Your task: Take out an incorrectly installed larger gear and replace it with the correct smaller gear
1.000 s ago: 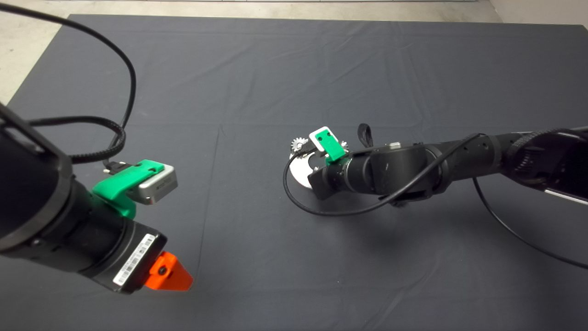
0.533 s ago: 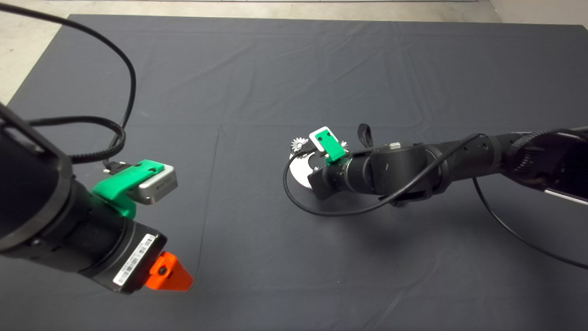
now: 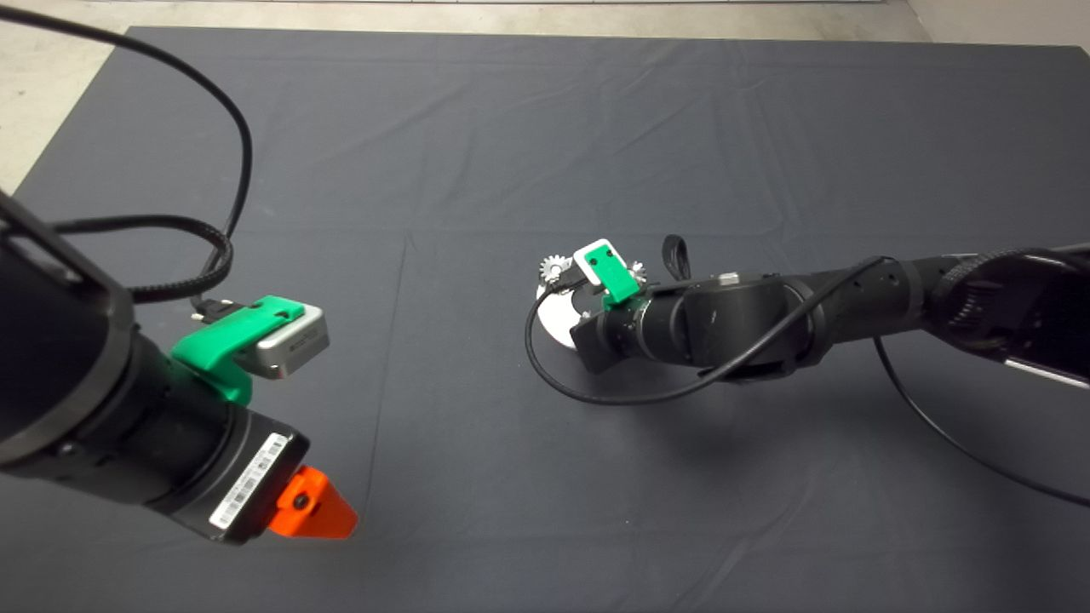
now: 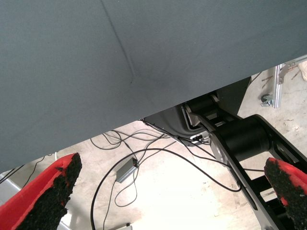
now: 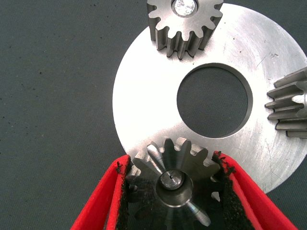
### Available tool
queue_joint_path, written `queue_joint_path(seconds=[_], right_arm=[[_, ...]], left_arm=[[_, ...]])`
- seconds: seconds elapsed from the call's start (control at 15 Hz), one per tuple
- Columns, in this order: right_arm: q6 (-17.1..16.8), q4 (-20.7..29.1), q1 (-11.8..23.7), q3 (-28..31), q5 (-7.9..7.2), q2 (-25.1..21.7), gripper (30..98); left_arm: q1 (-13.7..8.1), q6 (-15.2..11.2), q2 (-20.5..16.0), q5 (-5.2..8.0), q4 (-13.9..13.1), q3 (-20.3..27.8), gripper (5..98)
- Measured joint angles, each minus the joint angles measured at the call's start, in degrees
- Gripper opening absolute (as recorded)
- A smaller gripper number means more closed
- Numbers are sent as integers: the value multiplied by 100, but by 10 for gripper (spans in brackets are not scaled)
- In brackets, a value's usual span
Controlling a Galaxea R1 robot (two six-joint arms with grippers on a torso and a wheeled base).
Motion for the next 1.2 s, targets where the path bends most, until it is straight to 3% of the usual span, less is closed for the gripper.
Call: queue_joint_path(seconds=[0.67,1.2], right_arm=[[0,-9,1,0,-4,-2,420],[0,0,11,30,33,-22,485]], left_arm=[[0,-2,0,0,1,0,978],[0,-1,0,0,0,0,978]])
